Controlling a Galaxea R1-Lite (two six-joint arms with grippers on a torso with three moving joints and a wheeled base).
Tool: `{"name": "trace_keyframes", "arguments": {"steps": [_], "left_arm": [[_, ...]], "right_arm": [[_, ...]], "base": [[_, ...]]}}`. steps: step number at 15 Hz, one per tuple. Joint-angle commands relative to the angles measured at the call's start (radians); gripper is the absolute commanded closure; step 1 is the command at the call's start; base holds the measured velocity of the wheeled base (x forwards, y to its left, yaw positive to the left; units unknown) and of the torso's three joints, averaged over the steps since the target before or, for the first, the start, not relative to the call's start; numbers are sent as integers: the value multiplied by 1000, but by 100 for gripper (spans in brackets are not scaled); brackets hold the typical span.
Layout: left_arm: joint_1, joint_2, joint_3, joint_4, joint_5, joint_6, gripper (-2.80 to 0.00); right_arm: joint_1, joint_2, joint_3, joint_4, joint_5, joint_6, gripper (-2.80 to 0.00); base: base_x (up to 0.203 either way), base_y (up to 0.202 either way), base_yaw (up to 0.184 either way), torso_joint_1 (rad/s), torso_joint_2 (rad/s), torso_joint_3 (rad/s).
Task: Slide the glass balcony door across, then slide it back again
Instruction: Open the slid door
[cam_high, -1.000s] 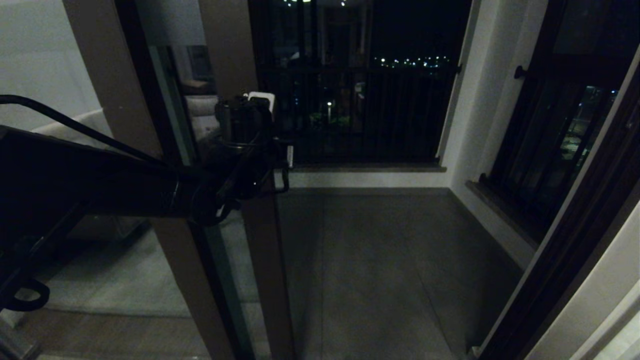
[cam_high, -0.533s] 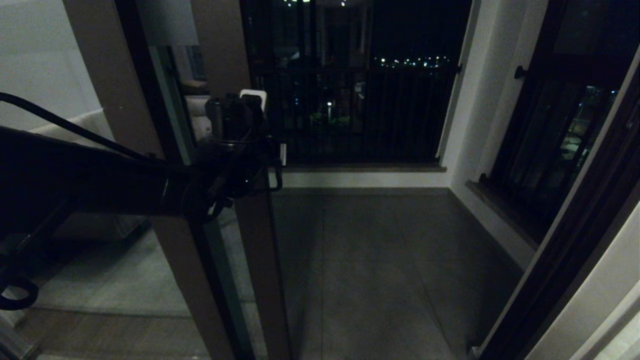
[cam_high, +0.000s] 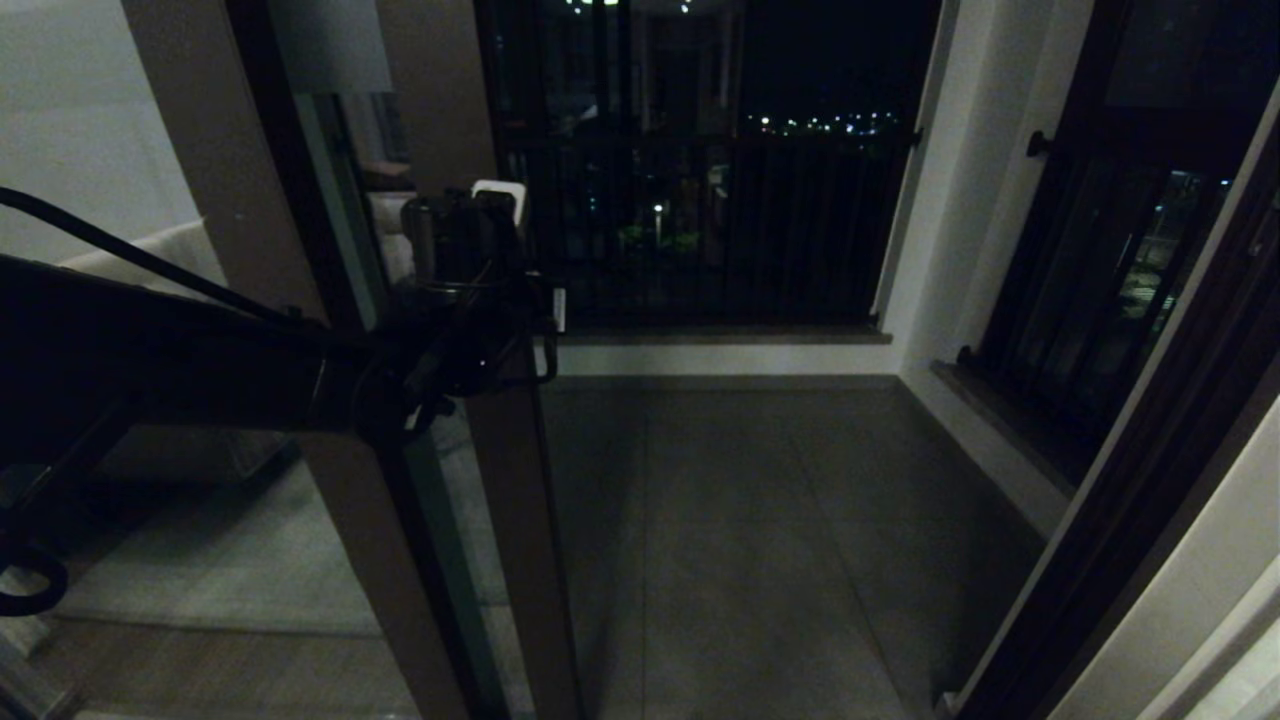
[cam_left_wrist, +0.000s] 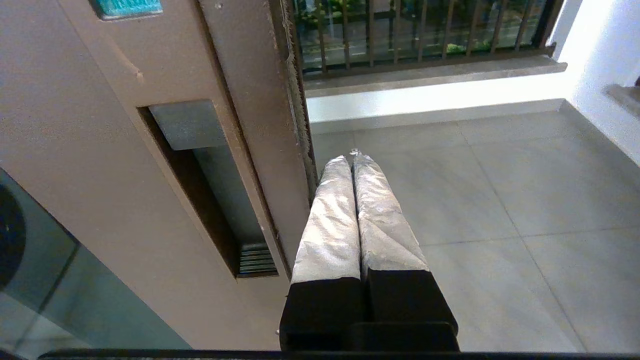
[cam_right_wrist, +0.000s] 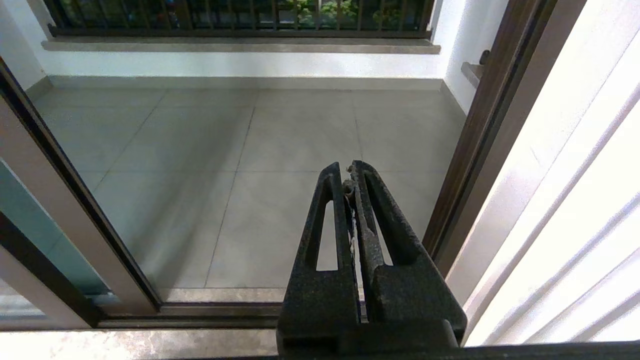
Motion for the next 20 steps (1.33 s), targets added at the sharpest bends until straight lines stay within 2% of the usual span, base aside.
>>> {"name": "trace_keyframes", "arguments": {"steps": [1,20], "left_arm": [[11,3,1,-1,10,1,0],[55,-13,34,-3,7,-2,0]], "right_arm": [[0,2,0,0,1,-1,0],[0,2,0,-1,1,-1,0]], "base": [[0,0,0,0,0,0],[0,0,0,0,0,0]]}}
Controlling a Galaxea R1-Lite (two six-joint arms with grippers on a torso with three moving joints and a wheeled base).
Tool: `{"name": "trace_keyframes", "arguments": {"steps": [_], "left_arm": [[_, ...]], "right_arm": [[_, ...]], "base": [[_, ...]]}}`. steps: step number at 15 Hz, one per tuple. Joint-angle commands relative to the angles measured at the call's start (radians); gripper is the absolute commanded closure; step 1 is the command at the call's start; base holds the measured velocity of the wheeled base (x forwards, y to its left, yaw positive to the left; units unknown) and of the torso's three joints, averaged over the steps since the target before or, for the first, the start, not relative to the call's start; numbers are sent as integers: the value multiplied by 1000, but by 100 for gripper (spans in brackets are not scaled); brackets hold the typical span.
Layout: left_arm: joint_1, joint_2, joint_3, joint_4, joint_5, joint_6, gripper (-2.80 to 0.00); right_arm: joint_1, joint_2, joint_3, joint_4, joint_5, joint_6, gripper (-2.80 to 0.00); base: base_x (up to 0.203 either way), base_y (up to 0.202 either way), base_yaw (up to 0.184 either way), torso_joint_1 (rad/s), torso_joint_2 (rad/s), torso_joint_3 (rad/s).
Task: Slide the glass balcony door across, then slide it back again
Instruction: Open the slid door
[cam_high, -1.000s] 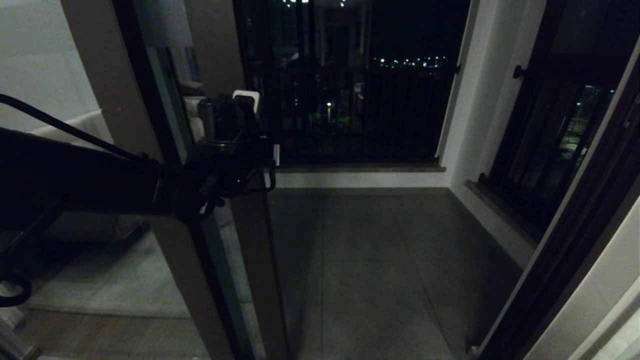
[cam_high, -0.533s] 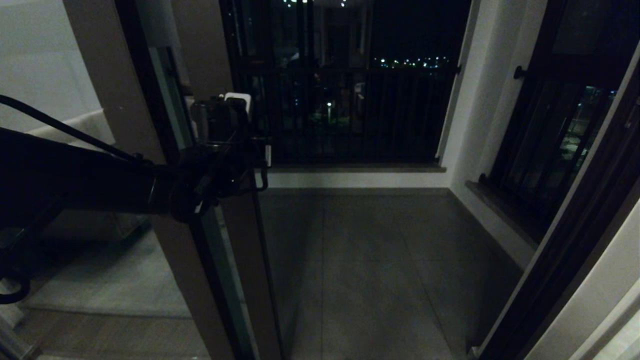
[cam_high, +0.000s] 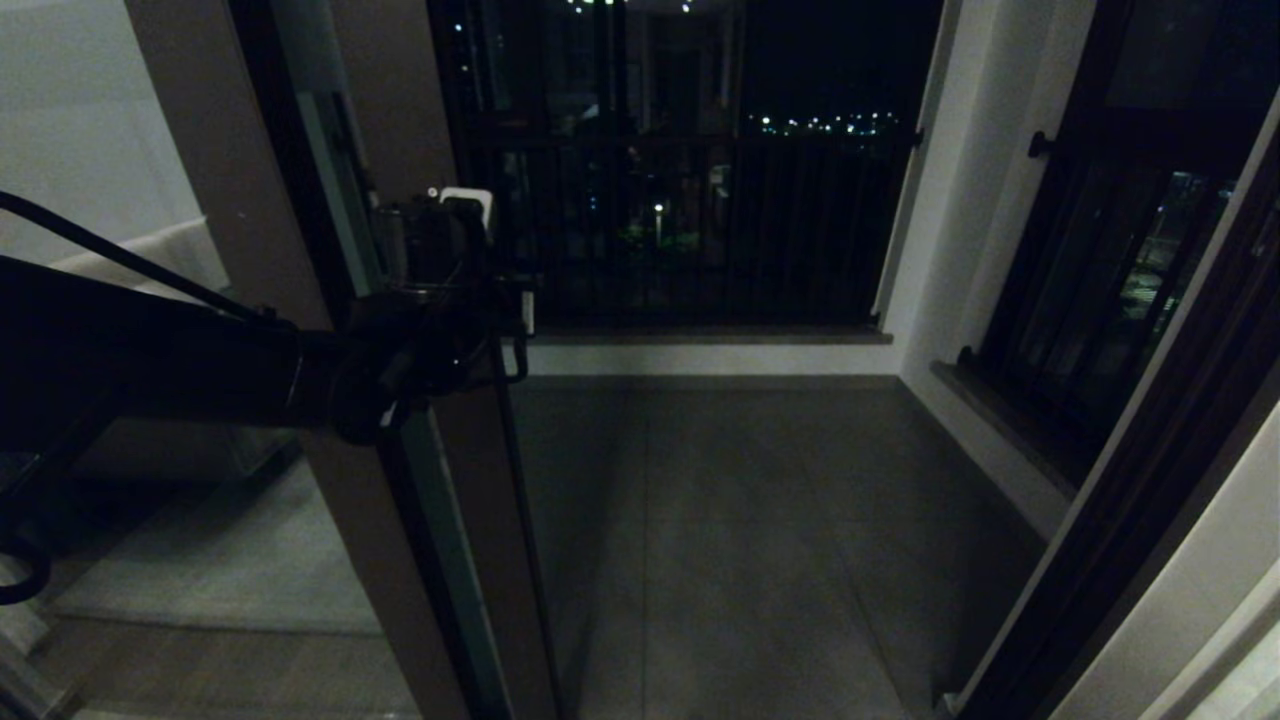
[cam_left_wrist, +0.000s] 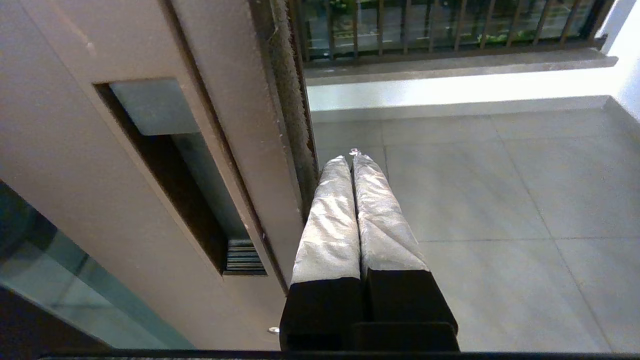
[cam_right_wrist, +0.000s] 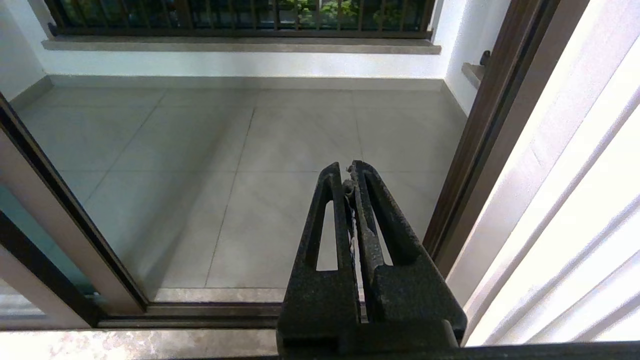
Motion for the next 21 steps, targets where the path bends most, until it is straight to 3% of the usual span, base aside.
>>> {"name": "trace_keyframes", "arguments": {"steps": [1,21], "left_arm": [[15,-6,8,-4,2,-1,0],[53,-18,44,-4,-2,-12,0]], "right_arm": [[0,2,0,0,0,-1,0],[0,2,0,0,0,-1,0]], "base": [[0,0,0,0,0,0],[0,0,0,0,0,0]]}}
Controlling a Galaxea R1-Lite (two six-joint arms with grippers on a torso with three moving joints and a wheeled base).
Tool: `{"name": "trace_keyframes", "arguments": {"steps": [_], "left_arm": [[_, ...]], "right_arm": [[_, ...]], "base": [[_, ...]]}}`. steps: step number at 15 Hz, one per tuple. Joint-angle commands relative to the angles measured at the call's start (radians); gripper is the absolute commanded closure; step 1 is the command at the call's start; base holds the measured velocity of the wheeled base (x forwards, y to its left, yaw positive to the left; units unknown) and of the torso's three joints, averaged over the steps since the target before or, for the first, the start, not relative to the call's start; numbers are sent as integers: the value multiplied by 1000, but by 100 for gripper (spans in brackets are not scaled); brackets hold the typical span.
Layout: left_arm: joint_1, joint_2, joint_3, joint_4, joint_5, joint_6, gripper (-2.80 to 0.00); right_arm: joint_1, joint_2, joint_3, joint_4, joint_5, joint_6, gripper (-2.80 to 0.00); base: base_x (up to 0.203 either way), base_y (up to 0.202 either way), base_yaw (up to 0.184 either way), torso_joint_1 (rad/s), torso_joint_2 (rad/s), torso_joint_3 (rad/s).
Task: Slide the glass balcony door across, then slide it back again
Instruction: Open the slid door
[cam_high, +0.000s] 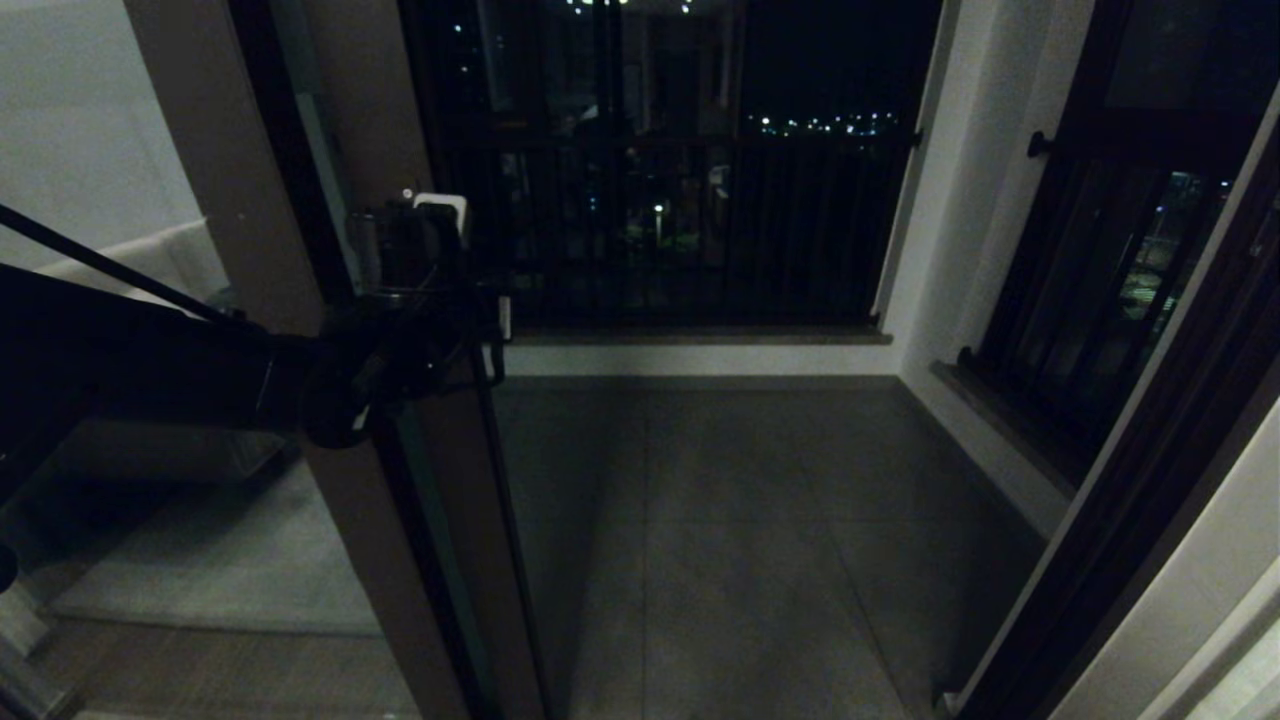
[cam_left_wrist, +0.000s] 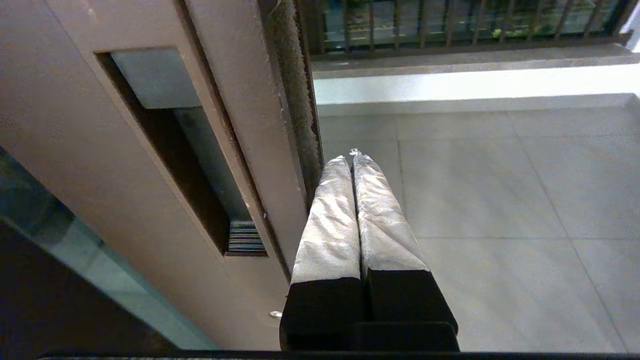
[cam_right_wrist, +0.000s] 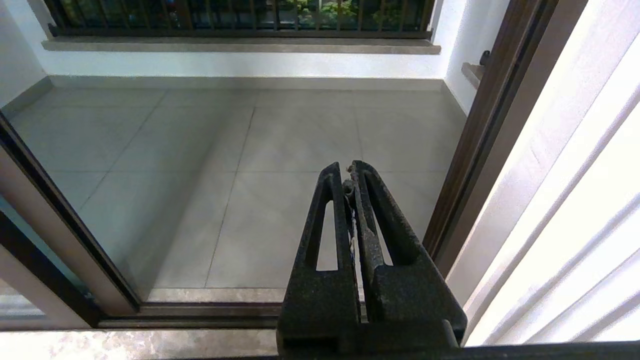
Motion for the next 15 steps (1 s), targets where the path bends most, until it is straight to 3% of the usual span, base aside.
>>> {"name": "trace_keyframes", "arguments": {"steps": [1,15], "left_arm": [[2,2,-1,-6,0,-1,0],[43,-9,1,-6,-17,-4,0]], "right_arm": [[0,2,0,1,0,-1,0],[0,2,0,1,0,-1,0]], "base": [[0,0,0,0,0,0],[0,0,0,0,0,0]]}}
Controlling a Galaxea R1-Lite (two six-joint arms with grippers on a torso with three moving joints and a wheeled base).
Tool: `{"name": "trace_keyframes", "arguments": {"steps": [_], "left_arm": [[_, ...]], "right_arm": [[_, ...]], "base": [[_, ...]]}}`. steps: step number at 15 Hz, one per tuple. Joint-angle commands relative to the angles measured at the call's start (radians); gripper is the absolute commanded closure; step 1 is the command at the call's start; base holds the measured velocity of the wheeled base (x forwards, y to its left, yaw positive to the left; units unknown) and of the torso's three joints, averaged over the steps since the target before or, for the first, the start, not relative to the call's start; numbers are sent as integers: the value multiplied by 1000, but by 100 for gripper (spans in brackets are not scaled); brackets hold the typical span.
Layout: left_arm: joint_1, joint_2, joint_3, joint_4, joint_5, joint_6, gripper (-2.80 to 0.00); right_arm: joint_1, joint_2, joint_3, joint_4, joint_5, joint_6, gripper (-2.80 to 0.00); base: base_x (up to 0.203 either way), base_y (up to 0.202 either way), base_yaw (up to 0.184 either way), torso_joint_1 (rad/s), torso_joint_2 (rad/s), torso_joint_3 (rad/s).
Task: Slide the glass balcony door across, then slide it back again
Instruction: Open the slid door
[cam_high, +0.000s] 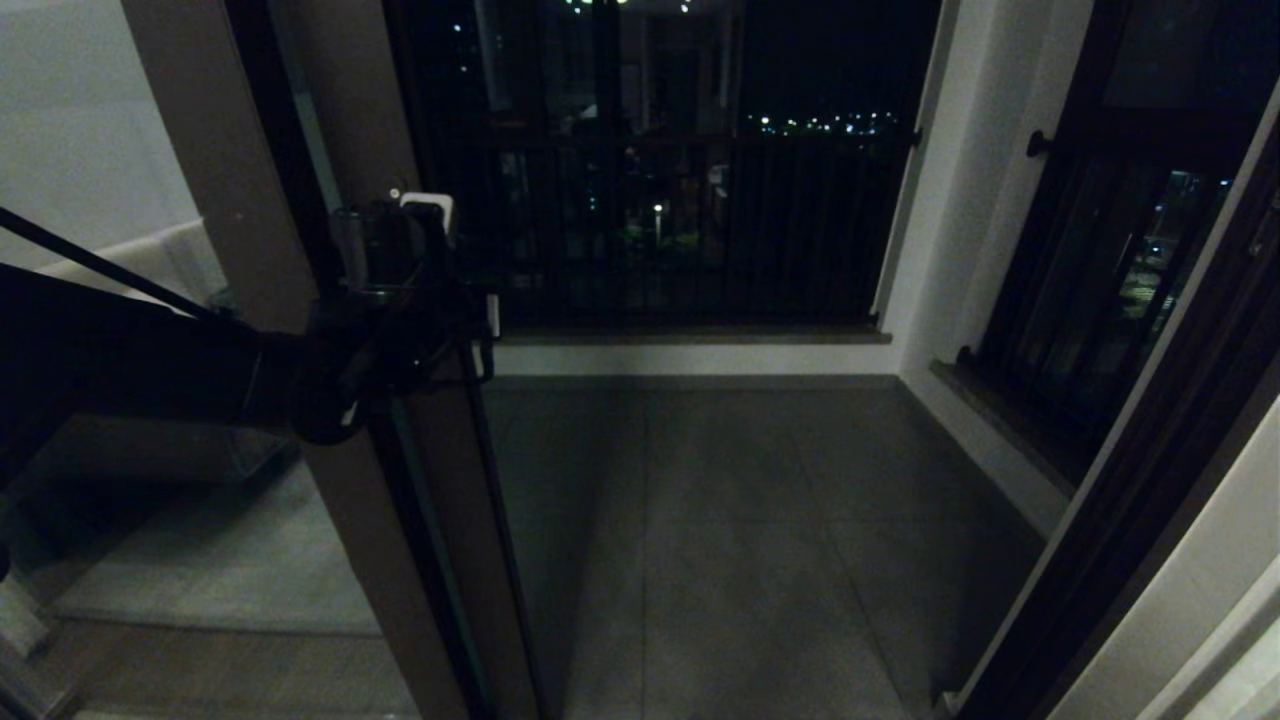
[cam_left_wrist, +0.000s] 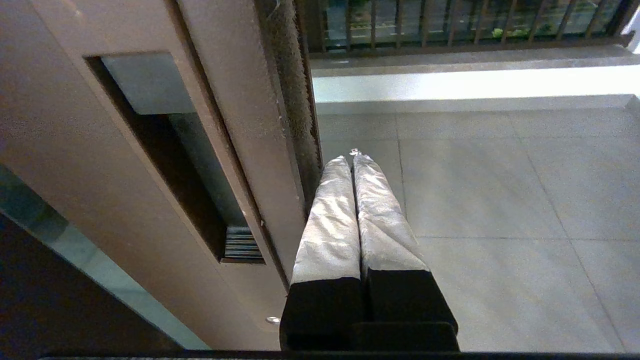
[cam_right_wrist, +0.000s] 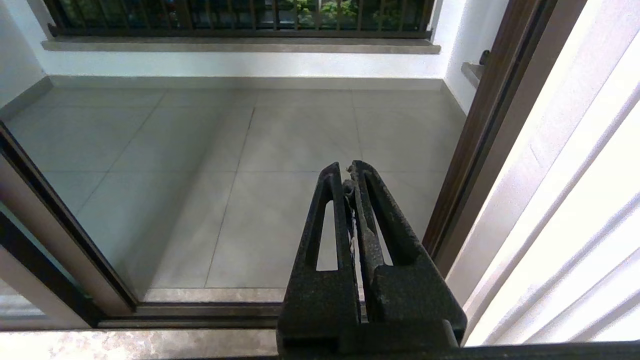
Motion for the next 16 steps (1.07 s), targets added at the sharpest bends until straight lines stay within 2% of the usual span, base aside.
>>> {"name": "trace_keyframes", "arguments": {"steps": [1,16], "left_arm": [[7,-5,0,-6,1,1,0],[12,-36,17,-6,-1,2,0]], "right_arm": [[0,2,0,0,0,-1,0],[0,2,0,0,0,-1,0]], "base": [[0,0,0,0,0,0],[0,0,0,0,0,0]]}}
